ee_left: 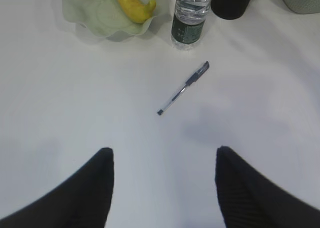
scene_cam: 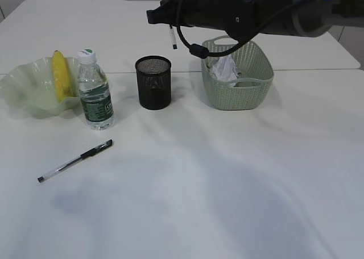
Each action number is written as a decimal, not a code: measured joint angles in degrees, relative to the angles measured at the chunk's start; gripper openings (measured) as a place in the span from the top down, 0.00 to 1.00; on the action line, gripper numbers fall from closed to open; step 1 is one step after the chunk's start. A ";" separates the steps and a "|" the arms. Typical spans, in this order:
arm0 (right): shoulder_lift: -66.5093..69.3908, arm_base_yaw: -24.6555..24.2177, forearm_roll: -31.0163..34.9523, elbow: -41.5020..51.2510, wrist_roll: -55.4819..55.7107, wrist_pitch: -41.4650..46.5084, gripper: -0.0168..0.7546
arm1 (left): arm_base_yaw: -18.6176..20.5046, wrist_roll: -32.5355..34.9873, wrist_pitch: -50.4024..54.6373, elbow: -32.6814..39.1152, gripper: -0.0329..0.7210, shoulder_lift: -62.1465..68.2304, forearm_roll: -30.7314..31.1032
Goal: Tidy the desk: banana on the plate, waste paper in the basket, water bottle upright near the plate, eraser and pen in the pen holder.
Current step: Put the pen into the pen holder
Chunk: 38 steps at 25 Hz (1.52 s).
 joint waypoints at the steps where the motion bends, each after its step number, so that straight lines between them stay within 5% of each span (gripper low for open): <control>1: 0.00 0.00 0.00 0.00 0.00 0.00 0.93 | 0.00 0.00 0.00 0.00 0.35 0.00 0.00; 38: 11.19 -1.09 -4.44 0.00 2.47 -18.76 0.93 | 0.00 0.00 -1.18 0.00 0.35 0.00 0.00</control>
